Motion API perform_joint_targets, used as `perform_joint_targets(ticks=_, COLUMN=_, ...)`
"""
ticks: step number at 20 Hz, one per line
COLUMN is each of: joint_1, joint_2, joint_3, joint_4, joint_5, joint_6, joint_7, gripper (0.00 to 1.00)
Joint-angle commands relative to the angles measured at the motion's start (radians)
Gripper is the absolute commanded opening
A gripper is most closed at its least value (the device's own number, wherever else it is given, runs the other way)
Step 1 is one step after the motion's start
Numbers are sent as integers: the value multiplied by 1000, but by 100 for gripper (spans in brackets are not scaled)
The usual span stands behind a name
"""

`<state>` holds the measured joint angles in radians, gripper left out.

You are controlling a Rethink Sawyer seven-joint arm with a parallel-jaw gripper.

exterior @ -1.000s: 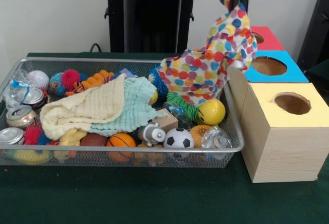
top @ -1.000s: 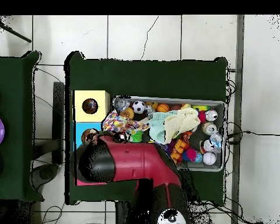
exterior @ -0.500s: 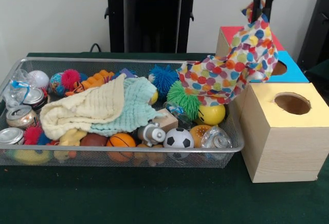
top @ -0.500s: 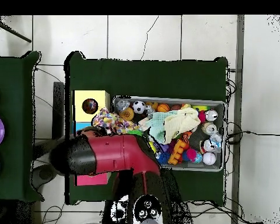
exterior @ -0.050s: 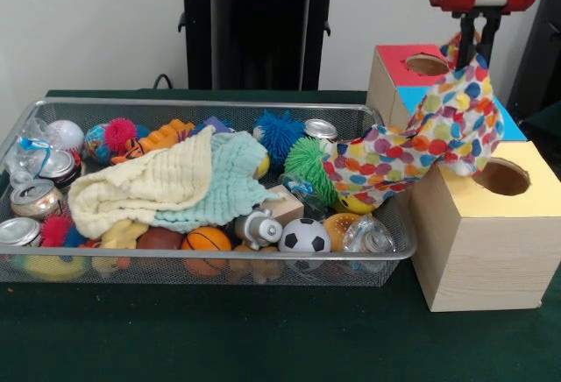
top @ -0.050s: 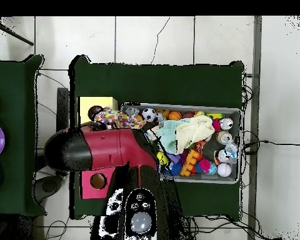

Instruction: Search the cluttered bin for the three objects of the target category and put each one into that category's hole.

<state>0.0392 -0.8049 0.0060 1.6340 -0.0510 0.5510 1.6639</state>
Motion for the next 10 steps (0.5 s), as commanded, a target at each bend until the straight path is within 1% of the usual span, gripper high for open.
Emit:
perform_joint_targets(ticks=1, joint_1=26, joint_2=137, joint_3=-54, joint_4=-84, joint_5=59, joint_6=-38, joint_7=322, gripper=0)
perform_joint_targets(ticks=5, joint_1=35, joint_2=185, joint_3=-58, joint_4=-104, joint_5=93, joint_6=-19, joint_7=309, gripper=0)
perform_joint_targets(ticks=10, joint_1=61, joint_2=241, joint_3=-73, joint_4=-115, joint_5=117, joint_6=-57, joint_7=308, gripper=0)
